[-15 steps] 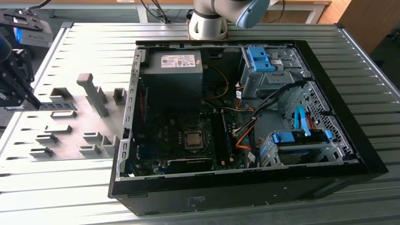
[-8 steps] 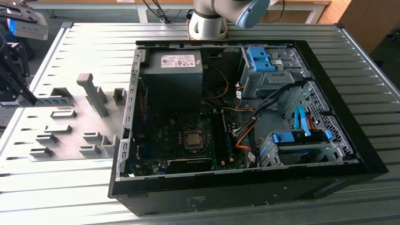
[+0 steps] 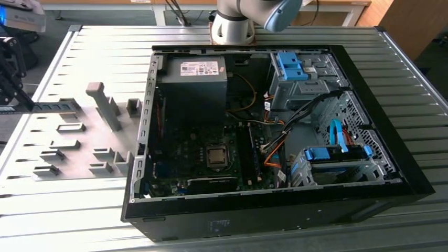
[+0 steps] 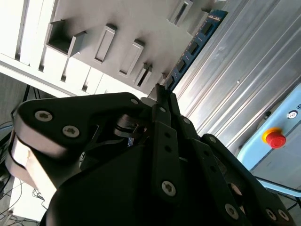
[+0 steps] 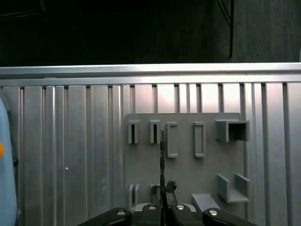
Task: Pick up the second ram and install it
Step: 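Pick up the second ram and move it above second insertion slot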
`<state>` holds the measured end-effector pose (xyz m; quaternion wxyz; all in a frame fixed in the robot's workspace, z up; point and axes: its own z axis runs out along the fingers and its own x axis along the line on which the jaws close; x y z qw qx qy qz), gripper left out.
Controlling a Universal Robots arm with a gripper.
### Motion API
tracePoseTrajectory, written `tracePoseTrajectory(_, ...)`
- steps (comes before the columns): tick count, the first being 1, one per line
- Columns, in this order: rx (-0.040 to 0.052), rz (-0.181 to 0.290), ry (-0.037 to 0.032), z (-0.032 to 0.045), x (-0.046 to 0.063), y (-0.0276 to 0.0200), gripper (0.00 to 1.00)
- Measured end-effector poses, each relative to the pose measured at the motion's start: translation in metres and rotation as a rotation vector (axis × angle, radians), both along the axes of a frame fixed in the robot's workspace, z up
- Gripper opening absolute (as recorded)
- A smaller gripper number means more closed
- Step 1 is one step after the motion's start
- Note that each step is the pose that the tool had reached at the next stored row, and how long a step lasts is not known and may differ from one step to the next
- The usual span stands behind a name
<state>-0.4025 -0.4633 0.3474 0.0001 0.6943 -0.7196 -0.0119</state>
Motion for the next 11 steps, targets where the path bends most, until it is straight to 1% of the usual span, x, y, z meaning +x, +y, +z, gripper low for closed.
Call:
tracePoseTrajectory(3,0.0001,0.0,0.0,0.0066,0.0,0.0,0.14)
tracePoseTrajectory(9,0.0,0.005,0.0,0.0108,0.0,0.0,0.14)
tracePoseTrajectory(11,0.0,0.005,0.0,0.014,0.0,0.0,0.14)
